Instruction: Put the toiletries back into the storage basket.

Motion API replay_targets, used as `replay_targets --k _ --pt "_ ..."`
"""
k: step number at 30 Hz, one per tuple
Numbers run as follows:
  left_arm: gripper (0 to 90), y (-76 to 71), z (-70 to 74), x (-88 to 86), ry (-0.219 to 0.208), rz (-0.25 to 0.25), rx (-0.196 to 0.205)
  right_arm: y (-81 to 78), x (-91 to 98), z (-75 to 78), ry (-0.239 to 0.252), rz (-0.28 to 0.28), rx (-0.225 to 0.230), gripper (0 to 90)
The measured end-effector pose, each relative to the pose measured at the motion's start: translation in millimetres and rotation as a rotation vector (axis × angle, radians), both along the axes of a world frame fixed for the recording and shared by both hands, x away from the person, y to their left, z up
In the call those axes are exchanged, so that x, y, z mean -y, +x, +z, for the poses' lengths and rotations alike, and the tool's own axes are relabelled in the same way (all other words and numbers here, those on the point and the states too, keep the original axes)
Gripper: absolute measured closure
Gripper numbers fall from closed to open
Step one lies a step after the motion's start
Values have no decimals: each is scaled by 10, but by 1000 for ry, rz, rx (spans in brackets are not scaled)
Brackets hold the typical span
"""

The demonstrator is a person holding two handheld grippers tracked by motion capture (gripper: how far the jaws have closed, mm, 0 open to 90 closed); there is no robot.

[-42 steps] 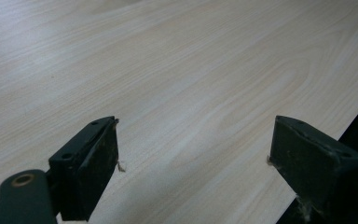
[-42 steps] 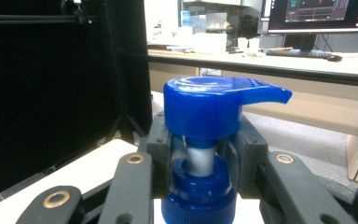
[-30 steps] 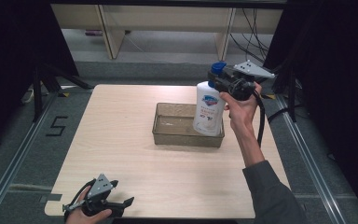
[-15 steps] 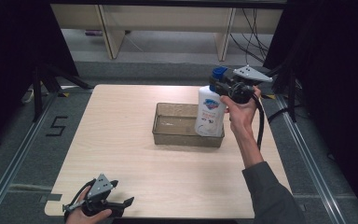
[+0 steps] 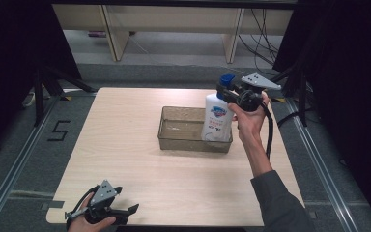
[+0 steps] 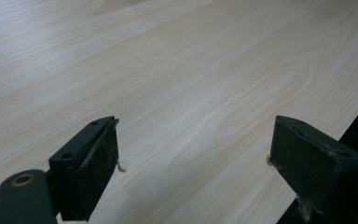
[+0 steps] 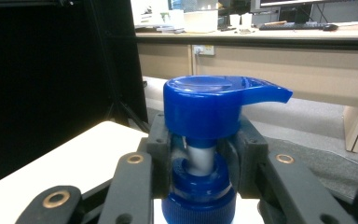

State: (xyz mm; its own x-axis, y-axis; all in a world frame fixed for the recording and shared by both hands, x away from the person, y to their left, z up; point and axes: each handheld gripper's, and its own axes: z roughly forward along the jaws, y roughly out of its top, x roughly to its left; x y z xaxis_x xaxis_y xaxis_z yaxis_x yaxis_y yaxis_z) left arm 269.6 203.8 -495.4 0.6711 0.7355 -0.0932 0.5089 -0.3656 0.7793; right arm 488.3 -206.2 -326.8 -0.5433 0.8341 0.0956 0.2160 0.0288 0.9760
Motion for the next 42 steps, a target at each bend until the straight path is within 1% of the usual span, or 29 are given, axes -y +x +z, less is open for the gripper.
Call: replay_targets --k 1,2,3,5,6,9,12,13,14,15,17,19,20,21,22,23,24,26,28,30,31,32,34,35,37,38,39,40,42 --pt "149 0 0 0 -1 0 0 6 -4 -10 5 6 4 656" --pt "149 1 0 0 -1 0 0 0 0 -20 -6 -3 -3 656" --pt "149 1 -1 1 -1 1 0 -4 -2 -30 -2 -4 -10 656" --pt "149 1 -1 0 0 0 -1 8 -1 -53 -7 -1 -2 656" --pt "149 0 -1 1 -1 1 0 8 1 -71 -3 -4 -14 656" --pt "149 0 0 0 0 0 0 24 7 -92 -4 -4 -8 656" --pt "149 1 -3 1 -2 0 0 31 12 -111 -13 -8 -13 656" --pt "149 1 3 -3 3 -5 -6 39 13 -119 -16 -9 -12 656" --pt "149 0 -1 1 0 -1 0 34 13 -125 -6 -5 -18 656" --pt "149 0 -1 1 -1 -1 0 33 18 -131 -11 -4 -15 656" --pt "149 1 -1 0 0 0 -1 28 23 -155 -10 -7 -25 655" --pt "149 1 2 -2 3 -3 -5 32 31 -166 -16 -4 -19 655" --pt "149 0 -2 2 -1 0 0 30 29 -177 -8 -7 -27 655" --pt "149 0 -1 2 -1 0 0 31 35 -189 -10 -4 -24 655" --pt "149 1 -4 3 -2 1 1 18 34 -189 5 -9 -32 655" --pt "149 2 0 0 3 -1 -5 23 48 -188 -7 -6 -19 655" --pt "149 0 -4 4 1 2 0 22 54 -190 -12 -7 -17 655" --pt "149 1 2 0 4 -4 -5 12 59 -200 -3 -1 -20 655" --pt "149 0 -2 3 1 -1 -1 9 75 -211 -7 -9 -5 654" --pt "149 -2 -1 2 6 -2 -6 -8 88 -221 14 -7 -17 654" --pt "149 -5 -6 14 -10 7 -5 -11 100 -224 9 -10 -11 654" --pt "149 -8 -7 20 -16 10 -7 -20 100 -222 14 -11 -18 654" --pt "149 -9 -7 22 -17 11 -6 -17 111 -232 16 -7 -3 654" --pt "149 -8 -7 21 -18 10 -5 -23 107 -231 23 -10 -12 653" --pt "149 -6 -9 23 -21 13 -3 -17 110 -232 22 -8 -10 653" --pt "149 -2 -1 4 5 -1 -5 -16 108 -231 22 -8 -11 653" --pt "149 -2 -4 6 2 0 -2 -14 109 -233 15 -10 -4 653" --pt "149 -6 -8 20 -18 10 -4 -16 105 -234 19 -13 -4 652" --pt "149 -8 -7 22 -21 11 -4 -20 107 -233 13 -19 -1 652"
